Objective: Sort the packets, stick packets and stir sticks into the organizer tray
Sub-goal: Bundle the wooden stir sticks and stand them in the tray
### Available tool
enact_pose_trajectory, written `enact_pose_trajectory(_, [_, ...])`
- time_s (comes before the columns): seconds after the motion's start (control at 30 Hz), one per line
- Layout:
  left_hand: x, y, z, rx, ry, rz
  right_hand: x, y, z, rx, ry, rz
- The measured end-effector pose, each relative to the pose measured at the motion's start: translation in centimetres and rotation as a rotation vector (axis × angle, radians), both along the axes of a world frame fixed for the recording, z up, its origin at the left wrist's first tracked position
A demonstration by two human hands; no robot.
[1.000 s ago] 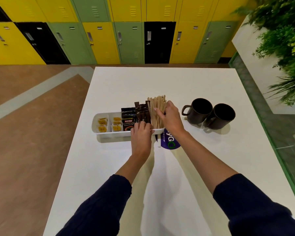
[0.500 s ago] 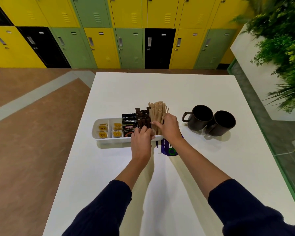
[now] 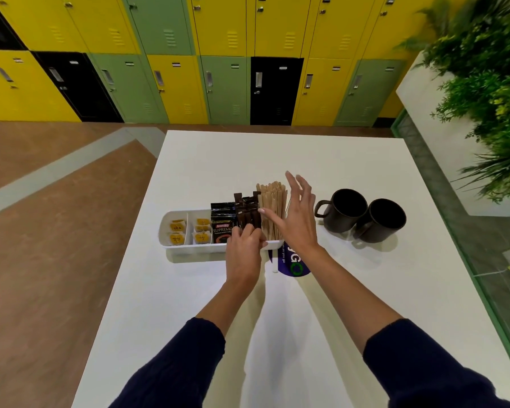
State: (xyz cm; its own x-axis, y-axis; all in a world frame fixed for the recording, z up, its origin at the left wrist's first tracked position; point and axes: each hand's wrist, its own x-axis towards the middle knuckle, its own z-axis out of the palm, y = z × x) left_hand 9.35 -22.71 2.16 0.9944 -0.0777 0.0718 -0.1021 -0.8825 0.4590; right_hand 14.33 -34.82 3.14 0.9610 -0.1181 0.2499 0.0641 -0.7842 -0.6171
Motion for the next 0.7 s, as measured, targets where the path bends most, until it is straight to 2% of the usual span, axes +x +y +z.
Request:
enact_pose_trajectory(0.13, [0.0,0.0,0.0,-0.008,0.000,0.000,1.9,0.4,0.6,-0.058,0.124,0.190])
enact_pose_trajectory(0.37, [0.1,0.0,-0.1,0.012,0.008,-0.015,2.2,0.6,-0.1,-0.050,0.144,0.182])
enact_pose_trajectory(0.53, [0.2,0.0,-0.3,0.012,-0.008,-0.017,2.6,0.7,0.4,-0.224,0.056,0.257])
enact_pose_trajectory(0.7, [0.2,0.0,-0.5,0.007,-0.011,-0.010,2.9,0.8,0.1,-0.345,0.108,0.303])
